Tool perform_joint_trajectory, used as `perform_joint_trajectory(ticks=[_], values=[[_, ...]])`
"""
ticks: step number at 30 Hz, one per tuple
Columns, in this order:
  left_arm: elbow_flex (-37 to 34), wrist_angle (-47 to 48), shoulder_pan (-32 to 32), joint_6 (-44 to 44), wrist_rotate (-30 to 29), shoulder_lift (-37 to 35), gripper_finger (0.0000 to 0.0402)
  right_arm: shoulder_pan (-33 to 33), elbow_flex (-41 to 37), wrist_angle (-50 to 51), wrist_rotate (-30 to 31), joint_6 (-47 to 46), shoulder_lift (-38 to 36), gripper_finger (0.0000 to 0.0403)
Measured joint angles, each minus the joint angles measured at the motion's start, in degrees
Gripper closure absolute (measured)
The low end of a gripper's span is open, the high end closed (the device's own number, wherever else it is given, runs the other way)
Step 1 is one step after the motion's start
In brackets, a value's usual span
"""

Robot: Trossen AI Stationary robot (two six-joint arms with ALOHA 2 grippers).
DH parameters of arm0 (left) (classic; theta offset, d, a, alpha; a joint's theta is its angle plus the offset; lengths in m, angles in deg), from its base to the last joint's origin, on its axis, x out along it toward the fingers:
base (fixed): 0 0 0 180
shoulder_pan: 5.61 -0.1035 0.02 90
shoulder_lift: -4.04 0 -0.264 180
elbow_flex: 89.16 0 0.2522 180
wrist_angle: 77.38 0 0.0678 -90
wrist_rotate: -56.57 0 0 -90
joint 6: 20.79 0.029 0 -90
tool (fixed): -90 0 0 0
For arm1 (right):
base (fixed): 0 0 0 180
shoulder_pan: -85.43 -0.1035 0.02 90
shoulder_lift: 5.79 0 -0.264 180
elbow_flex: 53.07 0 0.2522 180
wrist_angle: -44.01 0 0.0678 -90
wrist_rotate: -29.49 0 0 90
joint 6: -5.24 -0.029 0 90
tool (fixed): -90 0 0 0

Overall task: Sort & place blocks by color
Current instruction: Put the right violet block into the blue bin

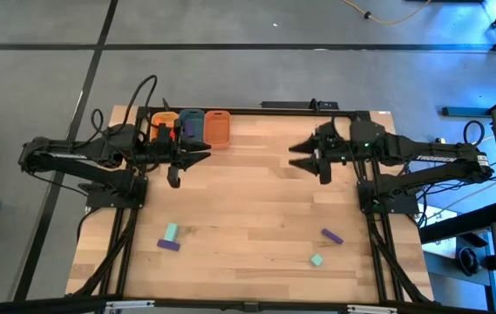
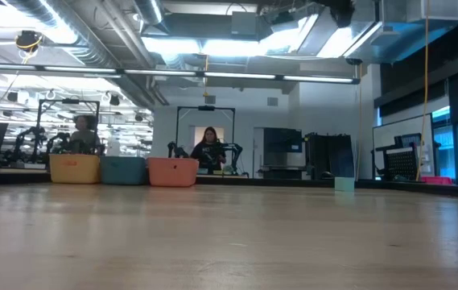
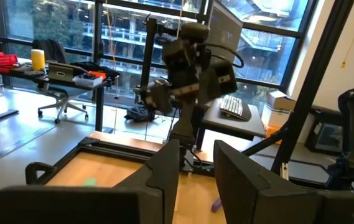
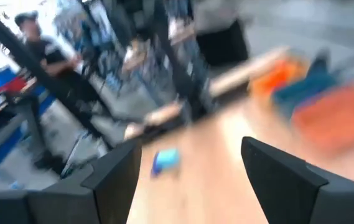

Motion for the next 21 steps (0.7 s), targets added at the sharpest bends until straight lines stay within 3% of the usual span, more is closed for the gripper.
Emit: perform_joint_trajectory(ticks=[3, 9, 17, 21], values=[[0.0, 0.0, 0.0, 0.0, -0.1, 0.0, 0.0312, -1.4, 0.0, 11.0, -3.8, -6.6, 0.0, 0.0124], [0.0, 0.0, 0.0, 0.0, -1.2, 0.0, 0.0312, -10.6, -3.7, 34.0, -4.4, -22.4, 0.0, 0.0124], [0.0, 0.0, 0.0, 0.0, -1.3, 0.0, 0.0312, -26.0, -17.7, 34.3, -4.4, -47.5, 0.2, 0.0124], [0.0, 0.0, 0.0, 0.0, -1.3, 0.0, 0.0312, -31.1, -20.2, 33.9, -4.2, -54.4, 0.3, 0.0124]])
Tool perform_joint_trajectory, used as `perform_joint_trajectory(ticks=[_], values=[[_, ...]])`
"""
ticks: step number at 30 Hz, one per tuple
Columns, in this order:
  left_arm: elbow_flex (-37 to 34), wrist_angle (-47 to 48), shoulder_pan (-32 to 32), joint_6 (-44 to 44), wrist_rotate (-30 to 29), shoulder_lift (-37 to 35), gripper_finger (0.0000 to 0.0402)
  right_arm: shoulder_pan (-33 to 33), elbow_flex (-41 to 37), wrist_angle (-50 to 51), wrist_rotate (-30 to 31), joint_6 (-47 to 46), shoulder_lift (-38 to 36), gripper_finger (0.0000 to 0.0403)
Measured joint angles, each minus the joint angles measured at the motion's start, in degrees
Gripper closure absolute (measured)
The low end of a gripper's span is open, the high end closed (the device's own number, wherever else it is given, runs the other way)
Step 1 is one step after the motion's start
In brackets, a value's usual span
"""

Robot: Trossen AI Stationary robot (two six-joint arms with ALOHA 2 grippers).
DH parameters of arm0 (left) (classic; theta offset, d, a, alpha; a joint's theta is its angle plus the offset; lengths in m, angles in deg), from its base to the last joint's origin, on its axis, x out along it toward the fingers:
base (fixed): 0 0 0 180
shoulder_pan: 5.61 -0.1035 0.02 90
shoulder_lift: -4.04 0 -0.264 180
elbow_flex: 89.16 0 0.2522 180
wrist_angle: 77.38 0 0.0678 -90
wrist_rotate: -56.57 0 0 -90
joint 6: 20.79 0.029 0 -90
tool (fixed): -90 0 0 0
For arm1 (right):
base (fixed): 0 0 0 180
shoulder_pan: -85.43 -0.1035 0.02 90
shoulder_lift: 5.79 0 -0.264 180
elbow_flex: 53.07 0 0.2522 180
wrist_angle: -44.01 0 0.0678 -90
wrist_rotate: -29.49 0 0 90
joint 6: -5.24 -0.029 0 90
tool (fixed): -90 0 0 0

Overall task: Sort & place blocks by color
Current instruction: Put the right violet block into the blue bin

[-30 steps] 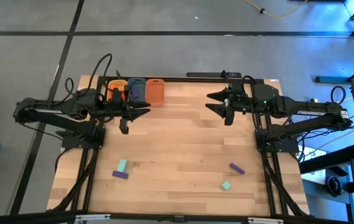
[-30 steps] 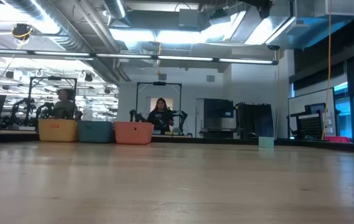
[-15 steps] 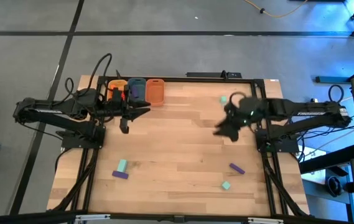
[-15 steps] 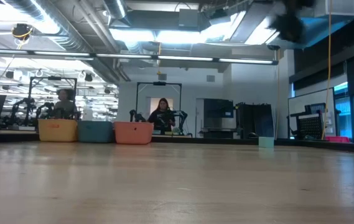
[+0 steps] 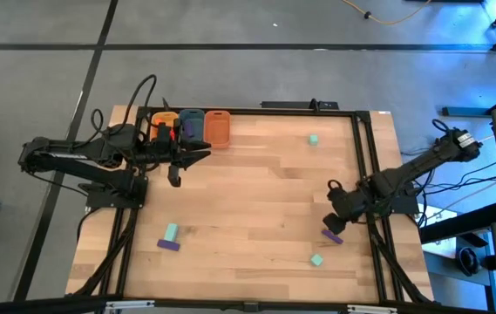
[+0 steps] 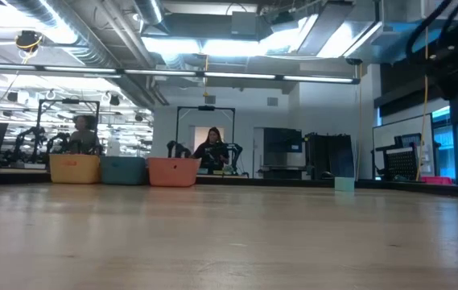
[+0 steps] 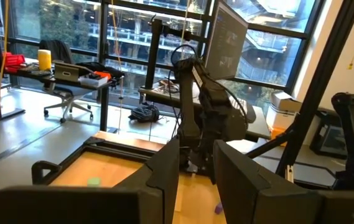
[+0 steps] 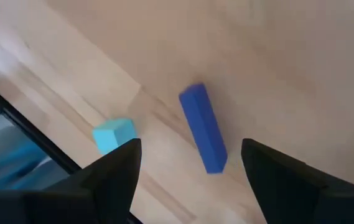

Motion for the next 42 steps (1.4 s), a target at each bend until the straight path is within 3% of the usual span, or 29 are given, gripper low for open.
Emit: perform_joint_trajectory(ticks=[5, 18, 35, 38, 42], values=[[0.0, 0.0, 0.0, 0.0, 0.0, 0.0, 0.0312, -3.1, 2.3, -0.3, 2.9, -0.4, 2.6, 0.0124], [0.0, 0.0, 0.0, 0.0, -1.8, 0.0, 0.0312, -6.8, 5.5, 1.0, 3.0, -0.1, 20.3, 0.0124], [0.0, 0.0, 0.0, 0.0, -1.8, 0.0, 0.0311, -7.2, 5.5, -0.2, 3.2, 0.3, 27.7, 0.0125], [0.0, 0.0, 0.0, 0.0, -1.8, 0.0, 0.0311, -7.3, 5.5, -1.3, 3.1, 0.2, 28.9, 0.0146], [0.0, 0.0, 0.0, 0.0, -1.9, 0.0, 0.0311, -7.2, 5.6, -1.2, 2.9, 0.1, 29.8, 0.0209]])
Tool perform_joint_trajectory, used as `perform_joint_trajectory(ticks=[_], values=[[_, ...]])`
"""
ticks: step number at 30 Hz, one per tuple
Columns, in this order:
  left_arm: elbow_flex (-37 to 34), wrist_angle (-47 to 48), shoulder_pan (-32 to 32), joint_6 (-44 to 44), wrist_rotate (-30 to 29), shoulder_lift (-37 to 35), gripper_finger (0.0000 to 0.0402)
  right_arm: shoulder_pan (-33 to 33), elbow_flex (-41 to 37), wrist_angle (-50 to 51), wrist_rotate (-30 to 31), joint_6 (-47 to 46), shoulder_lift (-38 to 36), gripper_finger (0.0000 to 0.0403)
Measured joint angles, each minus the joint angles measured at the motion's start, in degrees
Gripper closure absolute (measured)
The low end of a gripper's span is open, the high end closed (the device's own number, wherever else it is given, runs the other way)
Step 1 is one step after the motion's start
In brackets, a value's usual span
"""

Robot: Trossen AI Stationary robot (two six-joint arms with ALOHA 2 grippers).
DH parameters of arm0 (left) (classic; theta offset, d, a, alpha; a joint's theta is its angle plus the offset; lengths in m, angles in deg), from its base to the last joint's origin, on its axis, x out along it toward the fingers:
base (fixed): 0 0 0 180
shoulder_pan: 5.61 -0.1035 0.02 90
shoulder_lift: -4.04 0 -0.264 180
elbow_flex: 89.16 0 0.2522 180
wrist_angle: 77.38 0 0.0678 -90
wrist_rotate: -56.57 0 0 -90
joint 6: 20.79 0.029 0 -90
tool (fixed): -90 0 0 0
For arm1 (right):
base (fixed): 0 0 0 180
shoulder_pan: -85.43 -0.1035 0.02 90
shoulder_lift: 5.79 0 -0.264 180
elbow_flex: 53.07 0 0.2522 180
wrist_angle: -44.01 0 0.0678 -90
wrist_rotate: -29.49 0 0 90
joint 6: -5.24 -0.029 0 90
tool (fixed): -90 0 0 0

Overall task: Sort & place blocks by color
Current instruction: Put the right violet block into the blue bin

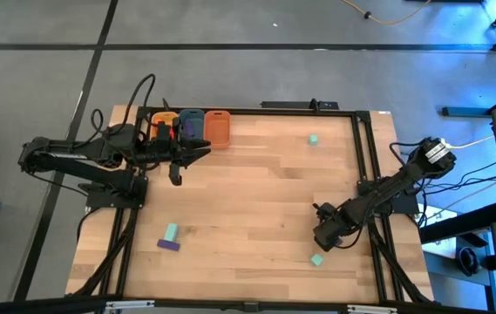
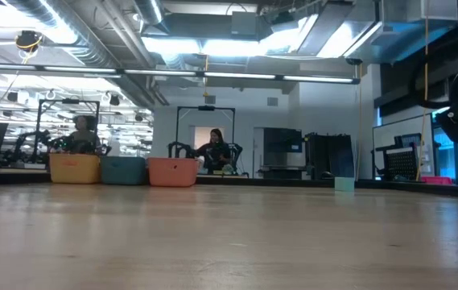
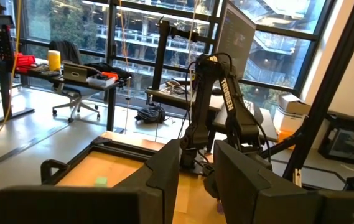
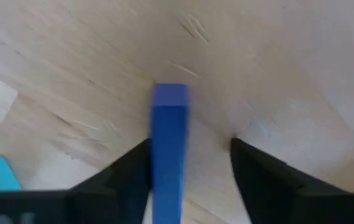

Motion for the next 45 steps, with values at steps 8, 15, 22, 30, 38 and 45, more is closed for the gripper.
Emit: perform_joint_trajectory(ticks=[8, 15, 22, 30, 38, 45], values=[[0.0, 0.0, 0.0, 0.1, -1.3, 0.0, 0.0311, 0.0, 0.0, 0.2, -0.4, 2.1, -0.2, 0.0343], [0.0, 0.0, 0.0, 0.2, -1.6, 0.0, 0.0311, 0.0, -0.2, 3.6, -3.0, 10.2, -4.1, 0.0343], [0.0, 0.0, 0.0, 0.2, -1.1, 0.0, 0.0311, 1.7, -0.2, 0.0, -0.5, 15.1, -9.9, 0.0343], [0.0, 0.0, 0.0, 0.2, -1.1, 0.0, 0.0311, 15.0, -0.2, -26.9, 6.6, 27.9, -6.3, 0.0343], [0.0, 0.0, 0.0, 0.2, -1.2, 0.0, 0.0311, 29.2, 2.4, -57.5, 7.3, 40.4, -1.5, 0.0343], [0.0, 0.0, 0.0, 0.2, -1.5, 0.3, 0.0311, 33.2, 18.8, -51.6, 7.1, 59.4, -1.6, 0.0343]])
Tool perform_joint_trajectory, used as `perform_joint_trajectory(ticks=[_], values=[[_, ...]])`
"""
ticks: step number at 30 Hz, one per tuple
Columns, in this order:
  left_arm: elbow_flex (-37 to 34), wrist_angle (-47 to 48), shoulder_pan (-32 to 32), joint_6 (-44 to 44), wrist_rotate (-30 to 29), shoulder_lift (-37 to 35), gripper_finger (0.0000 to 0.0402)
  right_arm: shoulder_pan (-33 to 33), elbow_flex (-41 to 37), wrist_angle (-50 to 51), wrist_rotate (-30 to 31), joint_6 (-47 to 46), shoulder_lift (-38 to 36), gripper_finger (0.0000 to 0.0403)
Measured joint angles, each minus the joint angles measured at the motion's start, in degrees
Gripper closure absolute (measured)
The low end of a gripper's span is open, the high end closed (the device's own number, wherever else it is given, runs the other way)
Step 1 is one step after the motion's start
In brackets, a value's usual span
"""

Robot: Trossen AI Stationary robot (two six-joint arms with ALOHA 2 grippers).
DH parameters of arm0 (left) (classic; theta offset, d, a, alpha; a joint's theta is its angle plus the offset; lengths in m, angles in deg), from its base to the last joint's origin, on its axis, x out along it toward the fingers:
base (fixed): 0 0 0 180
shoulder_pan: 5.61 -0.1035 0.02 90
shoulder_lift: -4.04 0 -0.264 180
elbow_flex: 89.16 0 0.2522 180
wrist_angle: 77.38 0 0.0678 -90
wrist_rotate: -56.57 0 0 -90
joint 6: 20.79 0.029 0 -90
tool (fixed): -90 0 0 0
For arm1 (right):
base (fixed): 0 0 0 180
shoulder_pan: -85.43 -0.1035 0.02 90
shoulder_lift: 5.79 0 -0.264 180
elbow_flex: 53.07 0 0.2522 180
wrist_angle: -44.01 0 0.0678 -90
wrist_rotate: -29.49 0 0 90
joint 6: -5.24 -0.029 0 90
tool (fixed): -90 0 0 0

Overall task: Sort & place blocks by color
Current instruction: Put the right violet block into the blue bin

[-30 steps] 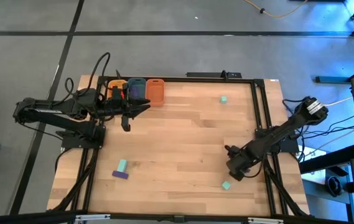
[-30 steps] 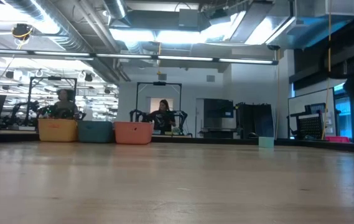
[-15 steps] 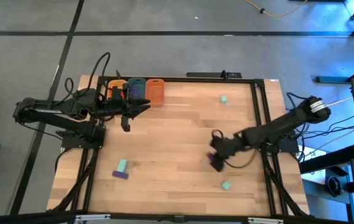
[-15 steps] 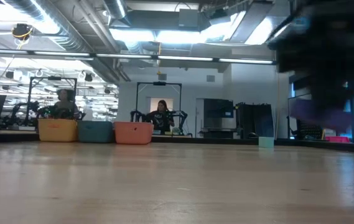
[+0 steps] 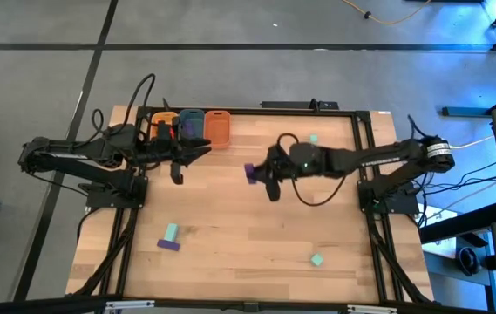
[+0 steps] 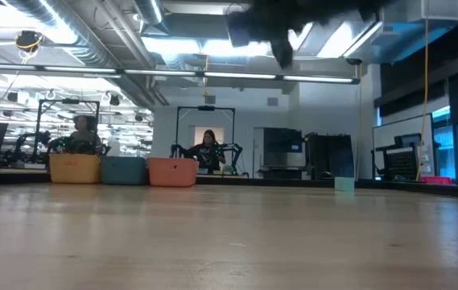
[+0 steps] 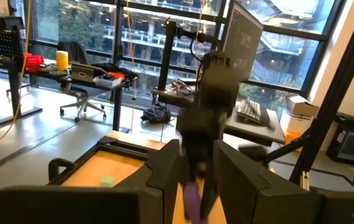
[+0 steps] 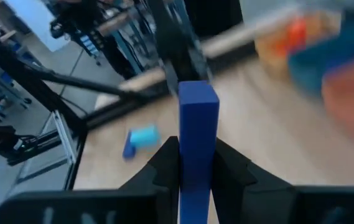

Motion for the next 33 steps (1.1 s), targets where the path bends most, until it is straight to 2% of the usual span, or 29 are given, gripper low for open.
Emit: perform_joint_trajectory(ticks=[4, 8, 24, 28, 33], values=[[0.0, 0.2, 0.0, 0.0, 0.0, 0.0, 0.0311, 1.0, 7.1, 3.2, 0.0, 7.6, 0.0, 0.0343], [0.0, 0.2, 0.0, -0.2, 0.0, 0.0, 0.0312, 1.3, 10.4, 3.7, 0.1, 11.1, 0.0, 0.0343], [0.0, 0.2, 0.0, -0.4, 0.6, 0.4, 0.0312, 1.3, 10.7, 3.5, 0.1, 10.8, 0.0, 0.0343], [0.0, -2.4, 0.0, -1.6, 1.8, 2.8, 0.0311, 1.3, 10.8, 1.6, 0.4, 9.6, 0.3, 0.0343], [0.1, -7.6, 0.0, -1.7, 4.6, 9.8, 0.0304, 1.3, 10.7, 0.3, 1.2, 9.3, 1.1, 0.0343]])
